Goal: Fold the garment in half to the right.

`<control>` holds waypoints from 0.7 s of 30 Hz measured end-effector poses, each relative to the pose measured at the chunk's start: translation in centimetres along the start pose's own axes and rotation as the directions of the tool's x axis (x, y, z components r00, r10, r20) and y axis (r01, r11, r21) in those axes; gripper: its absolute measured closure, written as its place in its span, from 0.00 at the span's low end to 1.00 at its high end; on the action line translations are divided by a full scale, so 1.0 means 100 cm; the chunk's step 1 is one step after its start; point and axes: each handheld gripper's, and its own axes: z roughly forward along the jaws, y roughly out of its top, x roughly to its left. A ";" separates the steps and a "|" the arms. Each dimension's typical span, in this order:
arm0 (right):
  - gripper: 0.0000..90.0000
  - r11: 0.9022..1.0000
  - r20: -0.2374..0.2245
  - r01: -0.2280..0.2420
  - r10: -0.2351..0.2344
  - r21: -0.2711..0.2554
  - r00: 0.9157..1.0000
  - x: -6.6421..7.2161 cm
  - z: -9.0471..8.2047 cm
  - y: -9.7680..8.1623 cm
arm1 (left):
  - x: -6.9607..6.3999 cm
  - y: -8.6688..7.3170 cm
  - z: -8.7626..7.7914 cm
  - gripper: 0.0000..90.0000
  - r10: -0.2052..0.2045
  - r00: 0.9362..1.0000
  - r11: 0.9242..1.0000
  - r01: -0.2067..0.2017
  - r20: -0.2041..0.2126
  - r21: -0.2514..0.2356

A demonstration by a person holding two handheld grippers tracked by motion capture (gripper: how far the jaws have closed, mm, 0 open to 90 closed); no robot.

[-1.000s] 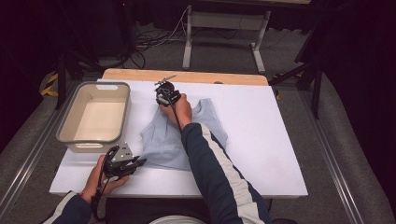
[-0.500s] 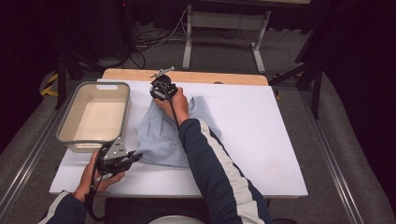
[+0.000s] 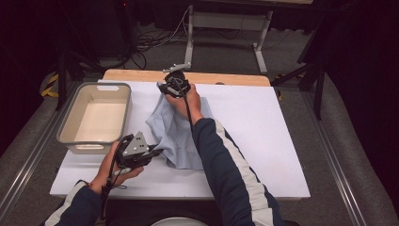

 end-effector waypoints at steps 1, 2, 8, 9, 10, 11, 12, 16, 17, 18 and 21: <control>0.96 1.000 -0.002 -0.005 0.005 -0.005 1.000 -0.001 -0.003 0.000 | -0.002 0.006 0.004 0.90 0.015 1.000 1.000 -0.015 0.008 0.002; 0.96 1.000 -0.009 -0.012 0.012 -0.018 1.000 -0.005 -0.009 0.000 | -0.003 0.009 0.006 0.90 0.025 1.000 1.000 -0.025 0.012 0.003; 0.96 0.999 0.014 -0.015 0.016 -0.036 1.000 -0.019 -0.031 -0.006 | -0.009 0.026 0.024 0.90 0.066 0.997 0.998 -0.066 0.039 0.008; 0.96 0.999 0.020 -0.021 0.021 -0.038 1.000 -0.023 -0.036 -0.008 | -0.011 0.029 0.029 0.89 0.077 0.996 0.997 -0.077 0.044 0.006; 0.96 0.999 0.026 -0.025 0.026 -0.042 0.999 -0.027 -0.039 -0.010 | -0.012 0.031 0.032 0.89 0.080 0.995 0.997 -0.080 0.052 0.008; 0.96 0.998 0.029 -0.028 0.030 -0.052 0.999 -0.031 -0.043 -0.012 | -0.014 0.033 0.035 0.89 0.091 0.995 0.996 -0.092 0.052 0.013; 0.96 0.998 0.030 -0.030 0.032 -0.055 0.999 -0.034 -0.046 -0.014 | -0.016 0.036 0.040 0.89 0.099 0.994 0.995 -0.100 0.053 0.016; 0.96 0.998 0.059 -0.032 0.035 -0.054 0.998 -0.048 -0.055 -0.024 | -0.022 0.044 0.056 0.89 0.121 0.990 0.992 -0.123 0.066 0.026; 0.96 0.998 0.066 -0.035 0.038 -0.050 0.997 -0.051 -0.057 -0.027 | -0.023 0.045 0.059 0.89 0.127 0.990 0.991 -0.129 0.068 0.031; 0.96 0.998 0.070 -0.038 0.042 -0.048 0.997 -0.054 -0.058 -0.030 | -0.025 0.047 0.063 0.89 0.132 0.989 0.990 -0.135 0.072 0.038; 0.96 0.998 0.088 -0.046 0.049 -0.036 0.995 -0.064 -0.061 -0.039 | -0.029 0.051 0.076 0.89 0.149 0.985 0.987 -0.154 0.083 0.055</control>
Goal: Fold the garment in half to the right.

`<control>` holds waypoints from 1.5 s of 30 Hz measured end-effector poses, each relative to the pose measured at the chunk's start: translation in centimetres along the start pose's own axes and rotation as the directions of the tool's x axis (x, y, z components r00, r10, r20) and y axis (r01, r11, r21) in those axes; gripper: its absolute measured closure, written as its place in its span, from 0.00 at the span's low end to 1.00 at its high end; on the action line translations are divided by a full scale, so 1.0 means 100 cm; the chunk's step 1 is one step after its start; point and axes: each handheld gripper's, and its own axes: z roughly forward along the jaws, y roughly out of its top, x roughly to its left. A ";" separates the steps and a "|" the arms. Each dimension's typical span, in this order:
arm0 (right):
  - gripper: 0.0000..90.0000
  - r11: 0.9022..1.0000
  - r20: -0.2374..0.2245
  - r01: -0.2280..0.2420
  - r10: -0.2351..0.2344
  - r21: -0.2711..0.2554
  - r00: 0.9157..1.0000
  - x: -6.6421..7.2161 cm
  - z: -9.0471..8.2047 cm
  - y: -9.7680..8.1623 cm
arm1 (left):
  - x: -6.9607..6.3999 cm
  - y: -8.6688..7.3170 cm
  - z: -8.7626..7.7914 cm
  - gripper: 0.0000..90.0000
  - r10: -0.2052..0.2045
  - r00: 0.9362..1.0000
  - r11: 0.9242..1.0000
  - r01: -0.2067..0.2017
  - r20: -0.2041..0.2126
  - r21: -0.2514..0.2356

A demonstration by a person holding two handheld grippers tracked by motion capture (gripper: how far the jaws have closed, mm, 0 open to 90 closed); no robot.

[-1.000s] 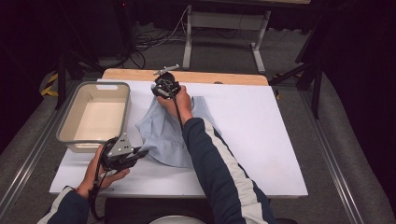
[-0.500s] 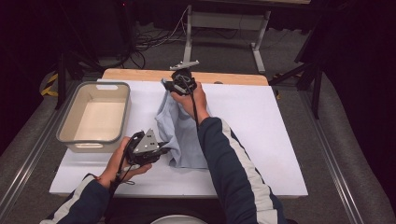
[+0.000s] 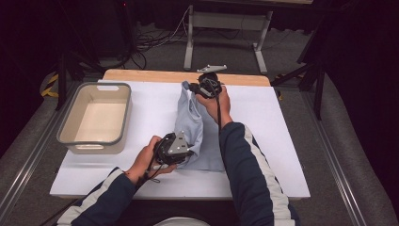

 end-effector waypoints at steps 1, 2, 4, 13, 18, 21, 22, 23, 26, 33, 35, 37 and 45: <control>0.96 1.000 0.005 0.005 -0.005 0.006 1.000 -0.004 -0.001 -0.003 | -0.002 0.002 0.005 0.89 0.011 1.000 1.000 -0.011 -0.003 0.015; 0.96 1.000 0.012 0.012 -0.012 0.015 1.000 -0.008 -0.001 -0.007 | -0.003 0.003 0.009 0.89 0.022 1.000 1.000 -0.022 -0.007 0.019; 0.96 1.000 0.020 0.010 -0.011 0.028 1.000 -0.015 -0.002 -0.013 | -0.005 0.006 0.017 0.89 0.037 0.999 0.999 -0.037 0.004 0.030; 0.95 0.997 0.073 0.026 -0.031 0.077 0.997 -0.032 -0.003 -0.043 | -0.011 0.010 0.040 0.85 0.051 0.997 0.999 -0.052 0.055 0.016; 0.90 0.996 0.101 0.011 -0.020 0.089 0.995 -0.041 -0.003 -0.054 | -0.015 0.013 0.047 0.77 0.040 0.996 0.999 -0.038 0.086 -0.027; 0.85 0.996 0.111 0.009 -0.018 0.084 0.994 -0.044 -0.005 -0.057 | -0.018 0.015 0.044 0.65 0.046 0.994 0.997 -0.040 0.099 -0.064; 0.78 0.997 0.110 0.019 -0.028 0.081 0.994 -0.044 -0.008 -0.059 | -0.019 0.016 0.039 0.65 0.040 0.993 0.995 -0.030 0.109 -0.095; 0.73 0.997 0.118 0.025 -0.034 0.074 0.992 -0.045 -0.013 -0.061 | -0.018 0.016 0.034 0.62 0.042 0.992 0.992 -0.027 0.122 -0.124; 0.64 0.999 0.111 0.013 -0.018 0.044 0.994 -0.046 -0.027 -0.067 | -0.017 0.015 0.027 0.53 0.034 0.992 0.985 -0.013 0.124 -0.171; 0.59 0.999 0.014 0.023 -0.023 -0.040 1.000 -0.031 -0.070 -0.086 | -0.014 -0.015 -0.007 0.34 0.051 0.997 0.981 -0.040 0.057 -0.190; 0.57 0.999 -0.030 0.029 -0.030 -0.028 0.999 -0.025 -0.080 -0.094 | -0.013 -0.027 -0.015 0.32 0.035 0.998 0.984 -0.026 0.049 -0.178; 0.55 0.999 -0.045 0.043 -0.044 -0.019 0.998 -0.020 -0.086 -0.102 | -0.012 -0.035 -0.018 0.32 0.026 0.999 0.986 -0.018 0.046 -0.168; 0.56 0.997 -0.127 0.026 -0.017 0.069 0.992 -0.010 -0.095 -0.136 | -0.011 -0.052 -0.004 0.43 0.006 0.999 0.994 0.000 0.054 -0.106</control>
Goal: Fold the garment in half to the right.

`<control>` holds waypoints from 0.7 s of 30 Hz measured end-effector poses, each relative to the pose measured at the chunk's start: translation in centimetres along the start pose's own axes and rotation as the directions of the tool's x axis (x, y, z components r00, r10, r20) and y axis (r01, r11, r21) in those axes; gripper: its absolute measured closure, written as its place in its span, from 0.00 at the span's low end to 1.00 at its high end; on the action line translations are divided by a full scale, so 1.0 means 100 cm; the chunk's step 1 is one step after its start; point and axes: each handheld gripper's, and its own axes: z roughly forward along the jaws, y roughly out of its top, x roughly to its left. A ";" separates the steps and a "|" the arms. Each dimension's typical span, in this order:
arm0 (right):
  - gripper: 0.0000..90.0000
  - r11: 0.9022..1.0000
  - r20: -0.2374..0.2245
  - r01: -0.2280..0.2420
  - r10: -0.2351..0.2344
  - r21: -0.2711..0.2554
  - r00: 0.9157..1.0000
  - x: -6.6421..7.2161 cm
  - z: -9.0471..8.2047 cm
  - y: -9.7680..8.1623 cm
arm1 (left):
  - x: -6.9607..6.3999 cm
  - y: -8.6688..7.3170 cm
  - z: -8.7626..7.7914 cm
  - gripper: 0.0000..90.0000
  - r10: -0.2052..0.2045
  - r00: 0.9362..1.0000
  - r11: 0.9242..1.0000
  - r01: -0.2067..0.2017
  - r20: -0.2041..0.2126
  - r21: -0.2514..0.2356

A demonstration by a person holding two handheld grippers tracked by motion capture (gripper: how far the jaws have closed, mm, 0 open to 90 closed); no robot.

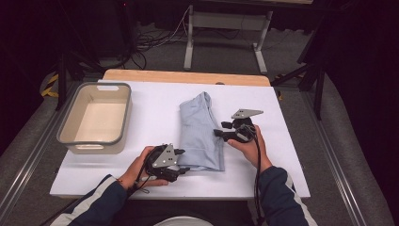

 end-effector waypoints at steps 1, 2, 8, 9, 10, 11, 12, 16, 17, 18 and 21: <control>0.56 1.000 0.000 0.000 0.000 0.000 1.000 0.000 0.000 0.000 | 0.000 0.000 0.000 0.46 0.000 1.000 1.000 0.000 0.000 0.000; 0.58 1.000 0.003 0.020 -0.020 0.009 1.000 0.002 0.000 -0.003 | 0.001 -0.001 0.004 0.46 -0.005 1.000 1.000 0.005 -0.004 0.010; 0.80 0.997 -0.001 0.059 -0.059 0.047 0.998 0.006 0.001 -0.015 | 0.005 -0.006 0.009 0.65 -0.015 1.000 0.999 0.015 0.016 0.030; 0.82 0.997 0.001 0.065 -0.065 0.046 0.998 0.007 0.000 -0.015 | 0.006 -0.008 0.010 0.69 -0.021 1.000 0.999 0.020 0.022 0.032; 0.84 0.997 0.002 0.063 -0.063 0.044 0.998 0.008 0.000 -0.016 | 0.007 -0.009 0.011 0.71 -0.031 0.999 0.999 0.030 0.023 0.035; 0.87 0.996 0.010 0.074 -0.074 0.043 0.997 0.009 -0.001 -0.016 | 0.008 -0.010 0.012 0.78 -0.031 0.999 0.999 0.029 0.026 0.042; 0.87 0.995 0.015 0.085 -0.086 0.043 0.996 0.011 -0.002 -0.016 | 0.009 -0.011 0.013 0.81 -0.033 0.999 0.998 0.032 0.023 0.048; 0.87 0.994 0.034 0.104 -0.105 0.025 0.994 0.015 -0.007 -0.014 | 0.011 -0.011 0.013 0.91 -0.045 0.998 0.998 0.043 0.033 0.045; 0.88 0.993 0.043 0.114 -0.115 0.022 0.992 0.016 -0.009 -0.012 | 0.011 -0.011 0.012 0.96 -0.042 0.998 0.998 0.041 0.036 0.045; 0.89 0.993 0.046 0.118 -0.119 0.021 0.992 0.017 -0.010 -0.012 | 0.010 -0.011 0.012 1.00 -0.034 0.999 0.998 0.032 0.033 0.046; 0.89 0.992 0.044 0.129 -0.129 0.010 0.991 0.019 -0.014 -0.009 | 0.008 -0.009 0.011 0.99 -0.012 0.999 0.999 0.011 0.034 0.051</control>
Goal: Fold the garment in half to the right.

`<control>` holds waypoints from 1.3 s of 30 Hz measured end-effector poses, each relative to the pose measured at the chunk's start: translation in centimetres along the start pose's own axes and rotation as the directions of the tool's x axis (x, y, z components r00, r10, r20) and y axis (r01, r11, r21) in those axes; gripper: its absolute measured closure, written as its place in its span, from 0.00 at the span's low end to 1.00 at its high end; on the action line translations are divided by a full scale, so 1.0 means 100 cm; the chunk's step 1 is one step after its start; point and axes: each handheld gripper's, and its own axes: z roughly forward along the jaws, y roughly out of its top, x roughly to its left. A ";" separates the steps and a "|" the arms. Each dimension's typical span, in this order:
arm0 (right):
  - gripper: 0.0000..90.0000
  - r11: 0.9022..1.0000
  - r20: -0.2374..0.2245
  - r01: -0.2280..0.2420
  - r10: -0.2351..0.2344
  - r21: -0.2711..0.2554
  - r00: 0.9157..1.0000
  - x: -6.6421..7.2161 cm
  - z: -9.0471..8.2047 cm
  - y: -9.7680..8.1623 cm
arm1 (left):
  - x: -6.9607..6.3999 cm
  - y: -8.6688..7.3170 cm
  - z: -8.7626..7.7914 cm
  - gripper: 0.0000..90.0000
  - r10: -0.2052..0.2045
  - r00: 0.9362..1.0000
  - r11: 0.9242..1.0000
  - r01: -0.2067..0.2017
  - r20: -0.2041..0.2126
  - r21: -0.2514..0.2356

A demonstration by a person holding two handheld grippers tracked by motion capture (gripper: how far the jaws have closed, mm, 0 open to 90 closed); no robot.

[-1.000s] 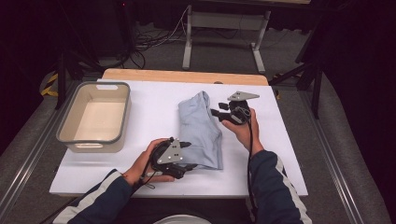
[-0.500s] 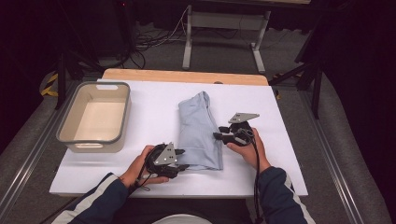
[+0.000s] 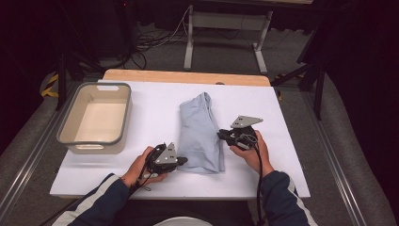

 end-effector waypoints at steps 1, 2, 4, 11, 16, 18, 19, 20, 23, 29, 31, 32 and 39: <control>0.88 1.000 -0.003 0.002 -0.002 -0.002 1.000 0.000 -0.001 0.001 | -0.001 0.000 0.000 0.96 -0.002 1.000 1.000 0.002 -0.004 0.002; 0.88 1.000 -0.003 0.002 -0.002 -0.002 1.000 0.000 -0.001 0.001 | -0.001 0.000 0.000 0.90 -0.002 1.000 1.000 0.002 -0.004 0.002; 0.85 1.000 0.001 0.001 -0.001 -0.002 1.000 0.000 -0.003 0.002 | 0.000 0.000 -0.002 0.82 -0.011 1.000 1.000 0.011 -0.008 -0.016; 0.54 1.000 -0.015 -0.010 0.010 -0.002 1.000 0.000 0.003 -0.001 | 0.003 -0.006 -0.009 0.50 -0.022 1.000 1.000 0.022 0.013 -0.001; 0.61 0.999 -0.033 0.042 -0.041 0.028 0.999 0.007 0.013 -0.003 | -0.003 -0.007 -0.002 0.47 -0.001 1.000 0.998 0.003 -0.018 0.060; 0.70 0.999 -0.016 0.045 -0.044 0.028 0.999 0.009 0.014 -0.003 | -0.004 -0.008 0.000 0.52 -0.009 1.000 0.998 0.010 -0.027 0.065; 0.76 0.998 -0.004 0.049 -0.049 0.026 0.999 0.009 0.014 -0.003 | -0.005 -0.008 0.000 0.58 -0.013 0.999 0.997 0.016 -0.034 0.079; 0.81 0.998 0.005 0.054 -0.055 0.022 0.998 0.009 0.013 -0.003 | -0.004 -0.009 0.001 0.60 -0.007 1.000 0.997 0.009 -0.029 0.073; 0.89 0.998 0.015 0.060 -0.060 0.004 0.998 0.009 0.009 -0.002 | -0.005 -0.009 0.001 0.69 -0.008 1.000 0.997 0.009 -0.018 0.073; 0.96 0.997 0.014 0.070 -0.070 -0.024 0.997 0.012 0.003 0.002 | -0.006 -0.005 -0.005 0.90 0.035 0.998 0.998 -0.033 -0.044 0.052; 0.97 0.997 0.013 0.056 -0.056 -0.045 0.998 0.011 -0.002 0.004 | -0.006 -0.002 -0.008 0.91 0.031 0.998 0.999 -0.029 -0.053 0.037; 0.97 0.997 0.018 0.047 -0.046 -0.059 0.999 0.009 -0.005 0.006 | -0.006 -0.001 -0.009 0.91 0.035 0.998 0.999 -0.034 -0.059 0.028; 0.97 0.995 0.040 -0.013 0.017 -0.098 0.999 -0.003 -0.020 0.011 | -0.008 0.012 -0.009 0.91 0.029 0.999 0.999 -0.029 -0.036 -0.020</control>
